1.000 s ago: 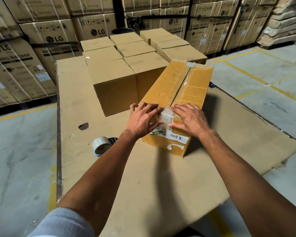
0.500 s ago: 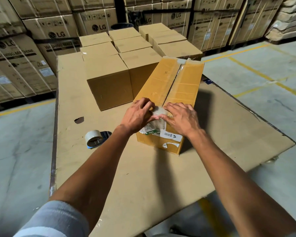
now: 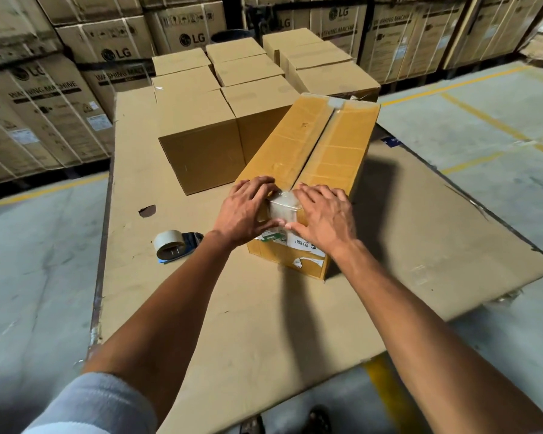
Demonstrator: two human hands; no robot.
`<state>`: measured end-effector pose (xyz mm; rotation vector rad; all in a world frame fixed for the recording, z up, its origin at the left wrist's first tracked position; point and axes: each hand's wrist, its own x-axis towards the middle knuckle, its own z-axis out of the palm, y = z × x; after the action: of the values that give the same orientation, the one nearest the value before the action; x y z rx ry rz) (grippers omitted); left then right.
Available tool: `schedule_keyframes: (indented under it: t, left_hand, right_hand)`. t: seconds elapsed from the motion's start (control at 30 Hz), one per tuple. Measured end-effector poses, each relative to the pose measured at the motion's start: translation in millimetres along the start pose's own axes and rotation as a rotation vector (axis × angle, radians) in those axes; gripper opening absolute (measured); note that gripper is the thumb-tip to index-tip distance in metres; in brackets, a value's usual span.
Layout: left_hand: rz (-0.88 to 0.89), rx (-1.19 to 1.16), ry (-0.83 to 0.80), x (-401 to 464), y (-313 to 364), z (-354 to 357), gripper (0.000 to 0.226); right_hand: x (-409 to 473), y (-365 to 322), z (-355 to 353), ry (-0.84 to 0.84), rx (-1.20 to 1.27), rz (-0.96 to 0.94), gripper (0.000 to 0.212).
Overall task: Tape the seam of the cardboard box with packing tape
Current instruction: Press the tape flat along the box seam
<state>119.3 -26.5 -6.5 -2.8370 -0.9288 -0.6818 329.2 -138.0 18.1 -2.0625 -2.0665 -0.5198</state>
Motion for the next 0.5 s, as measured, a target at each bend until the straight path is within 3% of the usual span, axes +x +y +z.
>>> schedule_keyframes:
  t: [0.2,0.5]
  left_hand:
    - [-0.001,-0.037,0.05,0,-2,-1,0.06]
    - [0.047,0.057,0.116,-2,-8,12,0.079]
  right_hand:
    - [2,-5,-5,0.052,0.104,0.067,0.062]
    - [-1,-8,2,-0.012,-0.003,0.043,0.076]
